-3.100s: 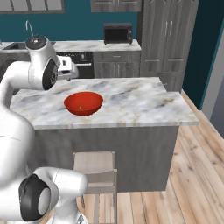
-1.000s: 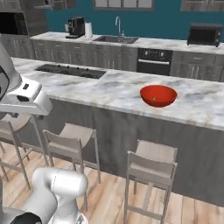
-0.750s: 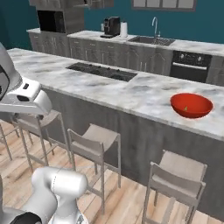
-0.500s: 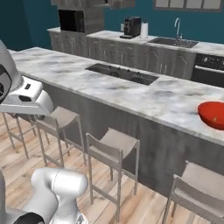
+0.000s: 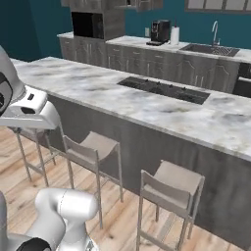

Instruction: There is a bowl on the dining counter. Grab a lemon wedge from the fridge and place it in the bowl. Then get the liquor bottle and glass cup from the cabinet and place them next to the bowl.

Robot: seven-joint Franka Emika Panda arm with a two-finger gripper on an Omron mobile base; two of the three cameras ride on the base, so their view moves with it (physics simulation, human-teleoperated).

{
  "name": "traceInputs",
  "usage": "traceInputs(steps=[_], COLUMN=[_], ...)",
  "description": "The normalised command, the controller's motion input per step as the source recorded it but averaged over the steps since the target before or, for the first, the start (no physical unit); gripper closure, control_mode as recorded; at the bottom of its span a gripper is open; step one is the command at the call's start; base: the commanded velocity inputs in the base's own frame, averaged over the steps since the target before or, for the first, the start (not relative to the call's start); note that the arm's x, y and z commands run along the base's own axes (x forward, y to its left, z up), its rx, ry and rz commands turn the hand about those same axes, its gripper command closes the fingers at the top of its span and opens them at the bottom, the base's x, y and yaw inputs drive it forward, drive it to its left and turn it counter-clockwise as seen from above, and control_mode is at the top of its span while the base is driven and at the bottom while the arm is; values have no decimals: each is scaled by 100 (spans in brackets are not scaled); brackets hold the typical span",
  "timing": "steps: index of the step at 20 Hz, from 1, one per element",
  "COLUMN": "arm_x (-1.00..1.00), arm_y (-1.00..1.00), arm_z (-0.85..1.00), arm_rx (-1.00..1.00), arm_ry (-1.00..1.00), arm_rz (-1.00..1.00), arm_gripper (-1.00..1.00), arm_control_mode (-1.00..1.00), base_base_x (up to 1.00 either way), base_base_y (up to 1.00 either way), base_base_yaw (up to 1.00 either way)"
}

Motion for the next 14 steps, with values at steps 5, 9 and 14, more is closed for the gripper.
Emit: traceInputs(steps=[5,9,14], arm_x=[0,0,0], arm_y=[0,0,0], arm_z=[0,0,0], arm_rx=[0,0,0], arm_ry=[0,0,0], arm_rz=[0,0,0], arm_gripper=[-100,-100,-100], arm_control_mode=[100,100,100], base_base_x=[15,0,0], base_base_y=[100,100,100], base_base_yaw=[-18,-22,-22])
